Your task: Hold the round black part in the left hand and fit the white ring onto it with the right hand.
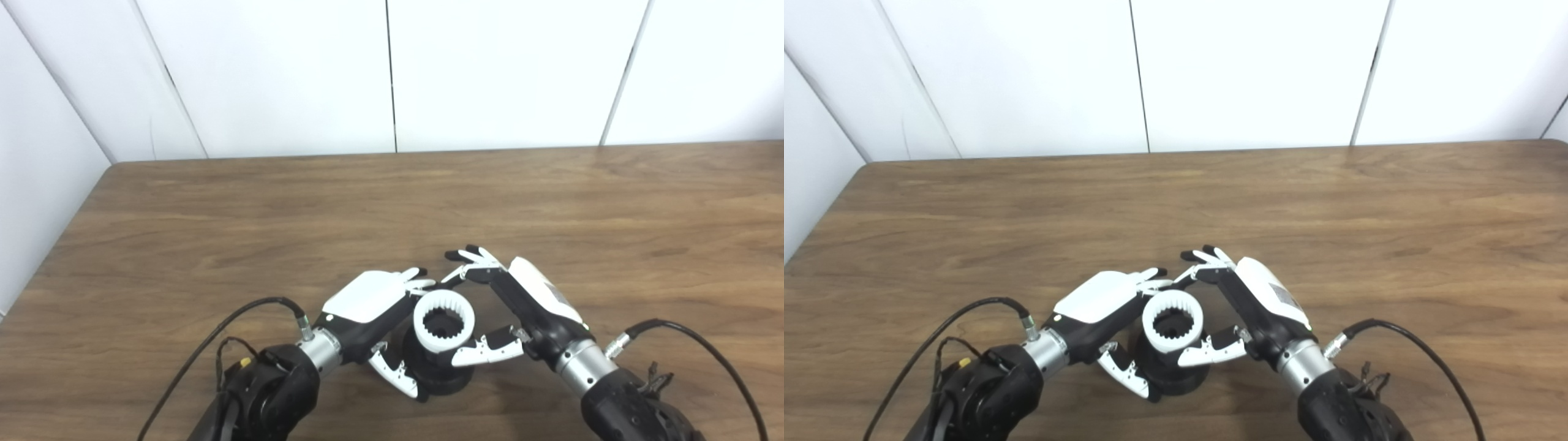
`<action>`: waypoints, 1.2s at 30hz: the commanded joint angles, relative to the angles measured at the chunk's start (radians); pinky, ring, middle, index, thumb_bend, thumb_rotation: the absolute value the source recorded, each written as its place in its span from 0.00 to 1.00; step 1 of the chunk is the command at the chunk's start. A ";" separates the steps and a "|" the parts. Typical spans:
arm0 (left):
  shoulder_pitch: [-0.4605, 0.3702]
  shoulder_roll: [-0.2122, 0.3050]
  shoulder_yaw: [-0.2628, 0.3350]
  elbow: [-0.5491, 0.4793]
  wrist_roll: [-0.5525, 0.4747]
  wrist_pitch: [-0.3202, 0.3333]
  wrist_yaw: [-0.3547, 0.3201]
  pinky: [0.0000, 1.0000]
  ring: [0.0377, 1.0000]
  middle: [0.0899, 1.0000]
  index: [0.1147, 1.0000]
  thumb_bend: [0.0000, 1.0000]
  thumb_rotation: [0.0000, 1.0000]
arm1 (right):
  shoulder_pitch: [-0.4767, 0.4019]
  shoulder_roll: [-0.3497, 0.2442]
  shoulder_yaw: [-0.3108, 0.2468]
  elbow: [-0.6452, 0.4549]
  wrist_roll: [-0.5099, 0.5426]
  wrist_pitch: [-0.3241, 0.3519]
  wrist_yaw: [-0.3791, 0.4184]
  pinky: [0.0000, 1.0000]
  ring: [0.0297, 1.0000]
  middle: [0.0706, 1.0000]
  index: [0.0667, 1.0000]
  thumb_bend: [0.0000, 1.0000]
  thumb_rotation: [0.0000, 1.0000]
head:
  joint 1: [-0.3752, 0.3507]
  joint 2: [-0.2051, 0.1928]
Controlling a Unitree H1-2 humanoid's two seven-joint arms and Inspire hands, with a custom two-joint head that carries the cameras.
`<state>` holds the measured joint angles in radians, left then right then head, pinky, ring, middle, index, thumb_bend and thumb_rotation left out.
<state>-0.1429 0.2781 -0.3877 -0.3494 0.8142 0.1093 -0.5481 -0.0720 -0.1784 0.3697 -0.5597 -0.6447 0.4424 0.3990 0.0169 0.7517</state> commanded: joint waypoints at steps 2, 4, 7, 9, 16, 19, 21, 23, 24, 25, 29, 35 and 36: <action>-0.040 0.005 0.014 -0.006 0.005 -0.002 0.019 0.95 0.99 0.91 0.56 0.83 0.25 | -0.009 0.001 -0.011 -0.041 -0.007 -0.003 0.001 0.87 0.99 0.90 0.46 0.52 0.16 | 0.001 0.002; -0.040 0.005 0.015 -0.005 0.005 -0.003 0.020 0.94 0.99 0.91 0.56 0.83 0.25 | -0.005 0.000 -0.012 -0.044 -0.004 0.000 0.004 0.87 0.99 0.90 0.46 0.52 0.16 | -0.001 0.003; -0.040 0.004 0.016 0.000 0.003 -0.009 0.027 0.94 0.99 0.91 0.56 0.83 0.25 | 0.000 0.000 -0.013 -0.050 -0.004 0.005 0.008 0.87 1.00 0.90 0.46 0.52 0.16 | 0.001 0.005; -0.039 0.005 0.017 0.000 0.002 -0.011 0.028 0.95 0.99 0.91 0.56 0.83 0.26 | 0.004 -0.001 -0.014 -0.051 -0.002 0.004 0.009 0.87 0.99 0.90 0.46 0.52 0.16 | 0.002 0.006; -0.041 0.003 0.017 -0.003 0.009 -0.013 0.031 0.93 0.99 0.91 0.56 0.84 0.26 | 0.018 0.002 -0.015 -0.044 0.003 0.000 0.008 0.86 1.00 0.90 0.46 0.52 0.16 | 0.003 0.006; -0.042 0.002 0.016 -0.010 0.008 -0.008 0.023 0.94 0.99 0.91 0.56 0.83 0.26 | 0.021 0.005 -0.010 -0.034 -0.003 -0.003 0.003 0.86 0.99 0.90 0.46 0.52 0.16 | 0.002 0.005; -0.041 0.000 0.016 -0.011 0.005 -0.006 0.022 0.94 0.99 0.91 0.56 0.83 0.27 | 0.021 0.008 -0.005 -0.025 -0.009 -0.011 -0.003 0.86 0.99 0.90 0.46 0.52 0.16 | 0.002 0.005; -0.041 -0.002 0.015 -0.012 0.005 -0.004 0.021 0.94 0.99 0.91 0.56 0.83 0.26 | 0.020 0.011 0.001 -0.020 -0.012 -0.013 -0.007 0.86 0.99 0.90 0.46 0.52 0.16 | 0.002 0.004; -0.041 -0.003 0.015 -0.012 0.005 -0.005 0.021 0.95 0.99 0.91 0.57 0.83 0.26 | 0.018 0.012 0.004 -0.018 -0.012 -0.013 -0.009 0.87 0.99 0.90 0.46 0.52 0.17 | 0.002 0.003; -0.041 -0.004 0.014 -0.011 0.005 -0.005 0.021 0.95 0.99 0.91 0.57 0.83 0.26 | 0.016 0.013 0.006 -0.018 -0.012 -0.012 -0.010 0.87 0.99 0.90 0.46 0.52 0.17 | 0.002 0.003; -0.040 -0.006 0.012 -0.014 0.008 0.001 0.015 0.95 0.99 0.91 0.57 0.84 0.26 | 0.008 0.022 0.013 -0.020 -0.017 0.006 -0.005 0.89 0.99 0.90 0.46 0.52 0.17 | 0.003 0.003; -0.035 -0.012 0.012 -0.019 0.008 0.005 0.015 0.95 0.99 0.91 0.57 0.84 0.25 | -0.003 0.031 0.014 -0.008 -0.017 0.002 -0.007 0.91 0.99 0.90 0.46 0.52 0.17 | 0.003 0.003; -0.034 -0.013 0.012 -0.019 0.008 0.005 0.016 0.95 0.99 0.91 0.57 0.84 0.25 | -0.004 0.031 0.014 -0.005 -0.017 0.001 -0.008 0.91 0.99 0.90 0.46 0.52 0.17 | 0.005 0.003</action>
<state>-0.1457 0.2705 -0.3841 -0.3426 0.8161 0.1120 -0.5539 -0.0521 -0.1577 0.3800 -0.5553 -0.6598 0.4540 0.3884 0.0184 0.7532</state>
